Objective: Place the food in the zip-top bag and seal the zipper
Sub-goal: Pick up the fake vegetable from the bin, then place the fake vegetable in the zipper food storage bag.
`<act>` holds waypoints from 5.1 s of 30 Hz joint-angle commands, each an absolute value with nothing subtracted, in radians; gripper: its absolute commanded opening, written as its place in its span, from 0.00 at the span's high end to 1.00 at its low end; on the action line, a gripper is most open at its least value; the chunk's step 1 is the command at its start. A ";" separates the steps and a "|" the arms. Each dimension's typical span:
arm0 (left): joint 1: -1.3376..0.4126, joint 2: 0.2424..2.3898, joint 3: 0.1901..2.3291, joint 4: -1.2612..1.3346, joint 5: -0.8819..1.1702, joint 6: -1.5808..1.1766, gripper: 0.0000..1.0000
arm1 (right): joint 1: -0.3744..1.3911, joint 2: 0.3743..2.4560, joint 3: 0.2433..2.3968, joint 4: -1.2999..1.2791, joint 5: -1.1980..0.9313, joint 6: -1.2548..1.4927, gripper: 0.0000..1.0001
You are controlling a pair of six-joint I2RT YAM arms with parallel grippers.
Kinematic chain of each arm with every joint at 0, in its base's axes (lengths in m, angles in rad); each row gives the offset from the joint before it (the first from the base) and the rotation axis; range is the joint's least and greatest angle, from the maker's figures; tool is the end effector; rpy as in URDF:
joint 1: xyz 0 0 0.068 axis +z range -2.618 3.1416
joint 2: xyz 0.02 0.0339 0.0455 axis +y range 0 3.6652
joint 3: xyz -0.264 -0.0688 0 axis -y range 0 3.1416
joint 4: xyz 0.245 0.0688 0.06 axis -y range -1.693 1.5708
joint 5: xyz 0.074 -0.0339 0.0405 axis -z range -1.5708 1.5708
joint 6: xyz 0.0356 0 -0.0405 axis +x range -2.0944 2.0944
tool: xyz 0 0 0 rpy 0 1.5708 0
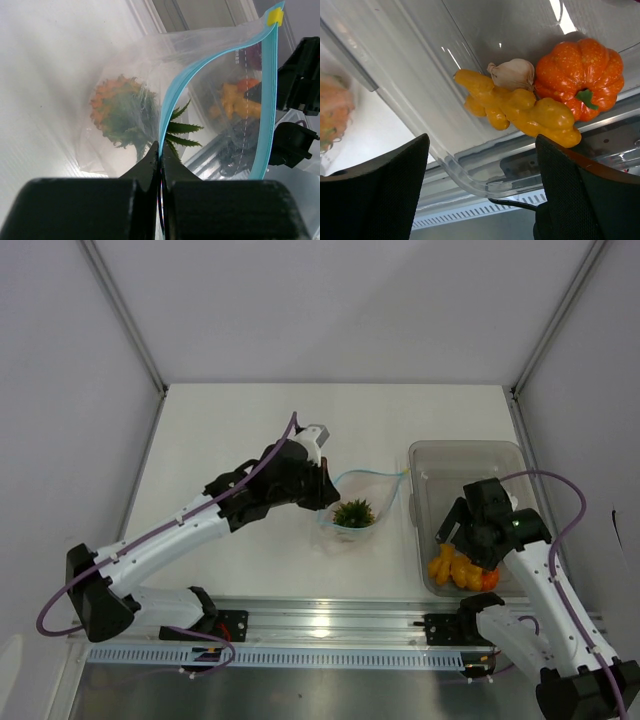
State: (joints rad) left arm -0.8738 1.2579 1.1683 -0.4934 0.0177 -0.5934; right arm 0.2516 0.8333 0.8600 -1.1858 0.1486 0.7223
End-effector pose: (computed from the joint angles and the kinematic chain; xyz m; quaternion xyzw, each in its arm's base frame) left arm 0.1790 -0.2148 0.3422 0.1272 0.8712 -0.3232 0.3469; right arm 0.1267 0.0271 0.2753 0.2424 0.9457 0.0312 0.2141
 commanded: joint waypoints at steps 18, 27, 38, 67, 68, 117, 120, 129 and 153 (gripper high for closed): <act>-0.867 1.186 1.141 -0.453 0.057 -0.594 0.99 | 0.230 0.988 0.755 -1.066 0.045 0.752 0.12; -0.867 1.160 1.118 -0.431 0.063 -0.609 0.99 | 0.193 1.250 0.818 -0.914 0.141 0.709 0.15; -0.867 1.132 1.058 -0.390 0.097 -0.618 0.99 | 0.101 1.486 1.113 -0.788 0.123 0.558 0.15; -0.865 1.178 1.071 -0.342 0.198 -0.617 1.00 | -0.204 1.577 1.022 -0.686 0.000 0.509 0.22; -0.865 1.180 1.071 -0.342 0.201 -0.618 0.99 | -0.201 1.588 1.019 -0.671 0.000 0.512 0.24; -0.861 1.270 1.206 -0.503 0.067 -0.574 0.99 | 0.600 0.976 1.457 -0.977 -0.135 0.672 0.91; -0.859 1.281 1.222 -0.514 0.072 -0.572 0.99 | 0.655 0.973 1.387 -0.908 -0.244 0.661 0.88; -0.854 1.281 1.262 -0.535 0.097 -0.577 0.99 | 0.828 1.045 1.244 -0.790 -0.250 0.658 0.75; -0.856 1.226 1.195 -0.522 0.101 -0.601 0.99 | 0.781 1.086 1.346 -0.848 -0.146 0.611 0.16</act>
State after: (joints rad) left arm -0.8623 1.2583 1.2053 -0.5472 0.0898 -0.5949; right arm 0.8104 1.1732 1.2404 -0.8097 -0.2405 0.6270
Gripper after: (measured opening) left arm 0.005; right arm 0.839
